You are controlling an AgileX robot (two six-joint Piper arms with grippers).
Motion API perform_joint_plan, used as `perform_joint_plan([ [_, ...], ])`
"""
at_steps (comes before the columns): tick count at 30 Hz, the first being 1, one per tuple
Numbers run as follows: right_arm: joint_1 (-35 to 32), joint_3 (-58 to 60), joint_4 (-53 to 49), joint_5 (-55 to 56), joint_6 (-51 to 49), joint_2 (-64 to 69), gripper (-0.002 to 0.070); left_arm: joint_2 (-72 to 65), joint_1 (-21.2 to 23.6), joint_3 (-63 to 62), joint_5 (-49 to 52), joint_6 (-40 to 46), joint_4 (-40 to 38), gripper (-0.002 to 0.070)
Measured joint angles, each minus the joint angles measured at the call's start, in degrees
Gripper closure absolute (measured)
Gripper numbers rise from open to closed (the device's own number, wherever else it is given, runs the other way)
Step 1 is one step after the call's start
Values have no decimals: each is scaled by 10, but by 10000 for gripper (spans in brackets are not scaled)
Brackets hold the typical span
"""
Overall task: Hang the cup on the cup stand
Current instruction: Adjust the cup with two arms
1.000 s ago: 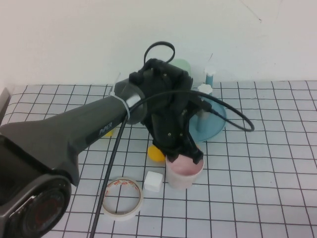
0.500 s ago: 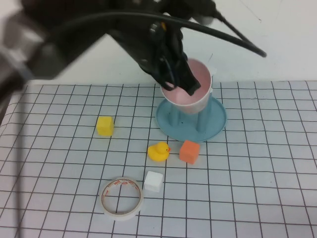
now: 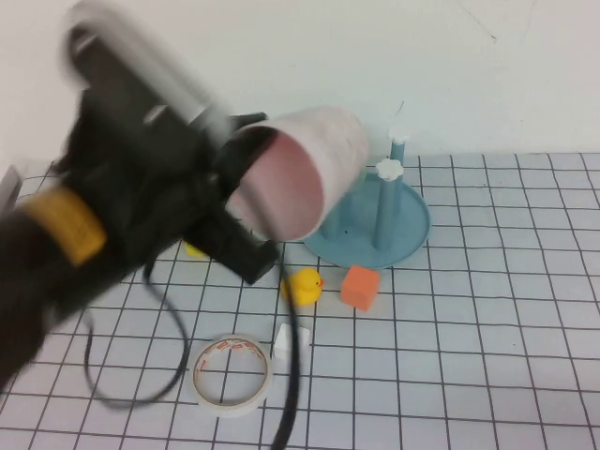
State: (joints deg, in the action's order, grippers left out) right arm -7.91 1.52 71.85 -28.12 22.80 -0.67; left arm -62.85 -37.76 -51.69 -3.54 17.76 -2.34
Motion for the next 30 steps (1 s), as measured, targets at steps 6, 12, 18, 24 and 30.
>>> perform_joint_plan([
  [6,0,0,114,-29,0,0,678,21,0,164,-363,29,0,668],
  [12,0,0,226,-72,5,27,678,-30,0,188,-554,38,0,668],
  [18,0,-25,243,-138,41,124,617,-95,0,189,-615,2,0,668],
  [24,0,-148,245,-173,126,265,249,-140,0,189,-615,-24,34,668],
  [30,0,-264,245,-252,172,452,31,-144,0,189,-615,-29,53,668],
])
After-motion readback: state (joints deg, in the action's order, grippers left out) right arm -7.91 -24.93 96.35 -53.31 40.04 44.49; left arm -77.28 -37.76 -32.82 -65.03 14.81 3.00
